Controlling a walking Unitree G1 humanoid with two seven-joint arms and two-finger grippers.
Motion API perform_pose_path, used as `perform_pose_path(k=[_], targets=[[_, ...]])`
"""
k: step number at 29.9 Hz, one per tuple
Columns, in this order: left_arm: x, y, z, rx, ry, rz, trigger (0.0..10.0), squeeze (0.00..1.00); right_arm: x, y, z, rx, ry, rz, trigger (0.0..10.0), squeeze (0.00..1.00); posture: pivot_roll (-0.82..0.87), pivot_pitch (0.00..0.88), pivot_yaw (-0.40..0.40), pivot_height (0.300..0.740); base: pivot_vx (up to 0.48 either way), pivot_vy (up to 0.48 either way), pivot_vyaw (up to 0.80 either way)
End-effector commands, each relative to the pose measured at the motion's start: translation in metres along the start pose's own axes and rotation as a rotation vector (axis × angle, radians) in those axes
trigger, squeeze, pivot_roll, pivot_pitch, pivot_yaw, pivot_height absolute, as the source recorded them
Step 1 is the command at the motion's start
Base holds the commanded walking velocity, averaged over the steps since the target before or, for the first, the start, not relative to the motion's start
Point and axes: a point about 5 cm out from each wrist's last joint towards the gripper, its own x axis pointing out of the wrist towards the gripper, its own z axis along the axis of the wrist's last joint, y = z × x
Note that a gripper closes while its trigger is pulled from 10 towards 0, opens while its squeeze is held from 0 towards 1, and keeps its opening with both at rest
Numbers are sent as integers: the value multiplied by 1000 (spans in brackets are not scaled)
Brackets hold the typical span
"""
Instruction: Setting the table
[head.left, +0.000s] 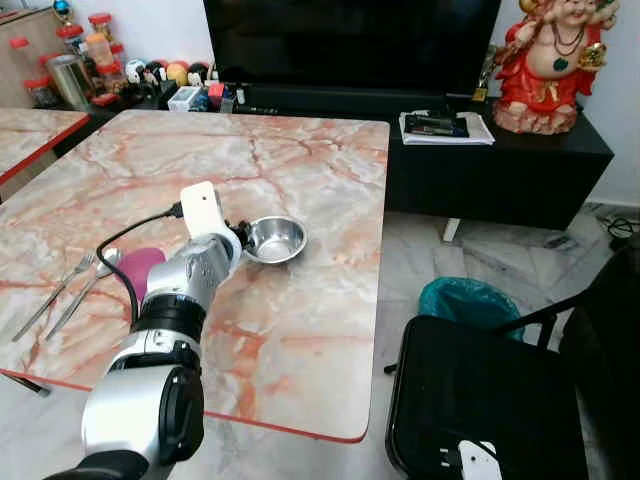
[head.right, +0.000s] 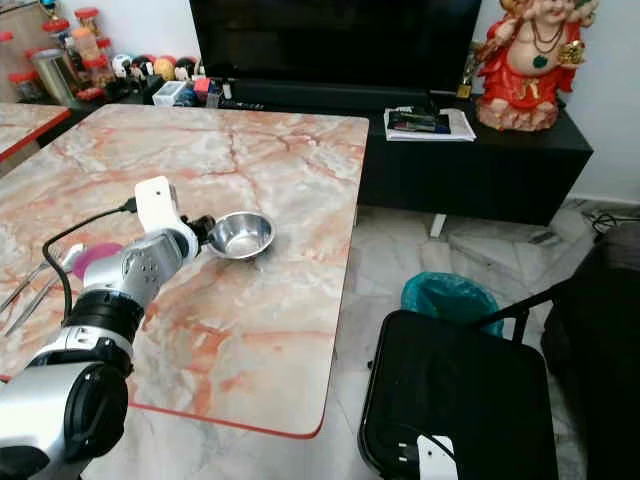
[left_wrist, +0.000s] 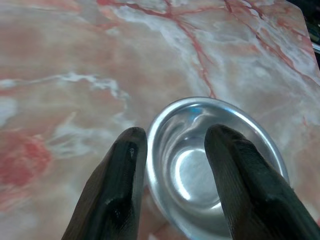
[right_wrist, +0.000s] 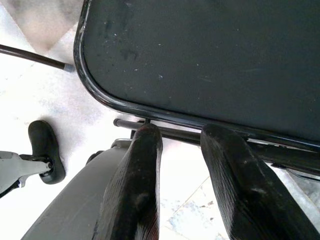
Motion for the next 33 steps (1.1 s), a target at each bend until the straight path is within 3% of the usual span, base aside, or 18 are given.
perform_pose_path(k=[1,8,21,33], targets=[[2,-3,0,-1,4,3,10000,0,0,2,-3,0,8,7,10000,0,-43,59,48,740,0,0,0],[5,-4,-4,27,46,20,10000,0,-1,3,-5,7,13,7,10000,0,-47,70,55,740,0,0,0],[5,3,5,65,19,84,10000,0,-1,3,-6,12,14,6,10000,0,-47,75,57,740,0,0,0],[6,5,-5,83,48,89,10000,0,-1,3,-7,19,14,4,10000,0,-56,79,63,740,0,0,0]])
